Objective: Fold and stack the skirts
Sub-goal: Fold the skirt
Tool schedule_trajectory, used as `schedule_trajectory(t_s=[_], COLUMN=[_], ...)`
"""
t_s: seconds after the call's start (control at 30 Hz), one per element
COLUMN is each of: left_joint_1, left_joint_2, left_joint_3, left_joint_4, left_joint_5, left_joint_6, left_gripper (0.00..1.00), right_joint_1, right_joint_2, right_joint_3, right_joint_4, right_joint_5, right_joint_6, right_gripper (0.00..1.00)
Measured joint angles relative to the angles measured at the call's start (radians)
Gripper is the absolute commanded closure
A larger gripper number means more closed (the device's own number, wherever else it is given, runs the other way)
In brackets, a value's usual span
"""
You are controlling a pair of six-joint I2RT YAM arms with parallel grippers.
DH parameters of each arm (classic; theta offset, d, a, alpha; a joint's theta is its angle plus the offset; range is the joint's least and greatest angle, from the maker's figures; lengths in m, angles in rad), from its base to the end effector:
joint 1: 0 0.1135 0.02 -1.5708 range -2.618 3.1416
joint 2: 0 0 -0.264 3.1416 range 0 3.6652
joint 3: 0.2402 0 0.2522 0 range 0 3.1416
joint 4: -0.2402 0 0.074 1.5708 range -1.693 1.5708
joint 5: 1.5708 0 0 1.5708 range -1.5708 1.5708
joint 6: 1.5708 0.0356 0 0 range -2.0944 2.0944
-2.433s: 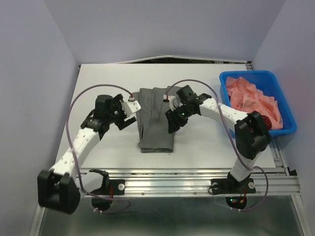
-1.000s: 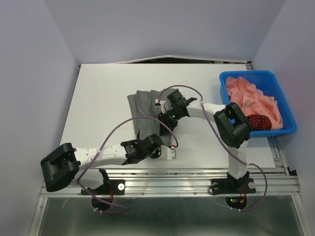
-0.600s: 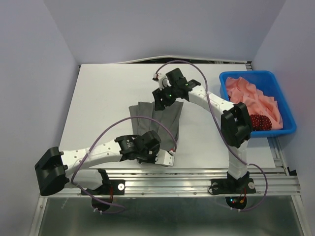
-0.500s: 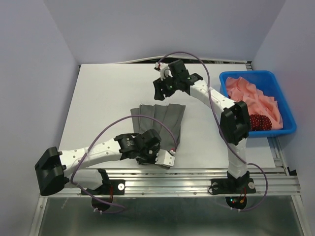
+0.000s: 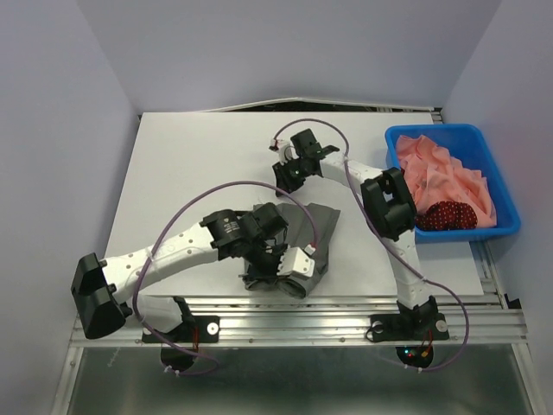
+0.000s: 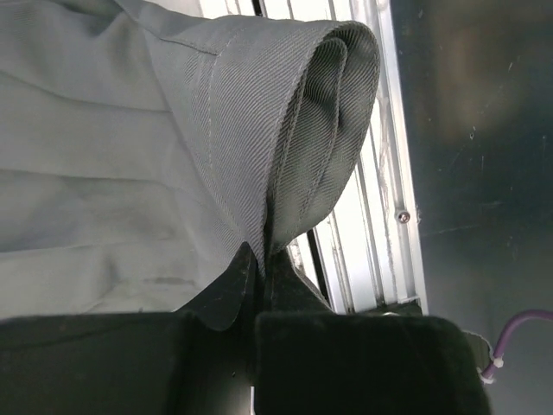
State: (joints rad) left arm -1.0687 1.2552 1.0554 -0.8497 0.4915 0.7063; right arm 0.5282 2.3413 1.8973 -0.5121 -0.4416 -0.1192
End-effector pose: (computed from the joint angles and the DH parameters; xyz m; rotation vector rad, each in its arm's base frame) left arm 0.1020 -0.2207 0.2833 2.1383 1.5152 -0.7708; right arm 0.4346 0.2712 0.1651 -0.9781 2.3473 0.7210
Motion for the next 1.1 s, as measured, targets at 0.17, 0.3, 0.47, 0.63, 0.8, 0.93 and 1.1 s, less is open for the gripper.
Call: schedule_trajectory(t_s=[0.17, 0.3, 0.47, 0.63, 0.8, 0.93, 1.1], left_joint_1=[0.067, 0.127, 0.184, 0.242, 0.306, 0.32, 0.331], left_joint_2=[0.067, 0.15, 0.273, 0.401, 0.505, 0.524, 0.526], left_joint_3=[0.158, 0.271, 0.373, 0.445, 0.449, 0.443, 0.426], left_joint_4=[-0.086, -0.122, -0.127, -0.115, -0.074, -0.027, 0.023], left_joint_5=[0.019, 0.014, -0.016, -0.044, -0.051, -0.043, -0.055], left_joint_6=[0.035, 0.078, 0.138, 0.195, 0.247, 0.283, 0.297], left_gripper=[1.0, 1.0, 1.0, 1.0, 0.97, 0.81, 0.5], right_joint_1=[0.027, 0.072, 0.115, 0.135, 0.134, 0.124, 0.118], right_joint_2=[-0.072, -0.1, -0.106, -0.109, -0.109, -0.109, -0.109], right_joint_3=[-0.179, -0.253, -0.291, -0.311, -0.311, -0.31, -0.281], right_joint_4=[0.04, 0.055, 0.061, 0.068, 0.068, 0.068, 0.062], right_joint_5=[-0.118, -0.204, -0.272, -0.308, -0.312, -0.32, -0.314], right_joint_6=[0.022, 0.048, 0.073, 0.09, 0.097, 0.112, 0.138], right_gripper=[0.75, 0.76, 0.76, 0.75, 0.7, 0.55, 0.31])
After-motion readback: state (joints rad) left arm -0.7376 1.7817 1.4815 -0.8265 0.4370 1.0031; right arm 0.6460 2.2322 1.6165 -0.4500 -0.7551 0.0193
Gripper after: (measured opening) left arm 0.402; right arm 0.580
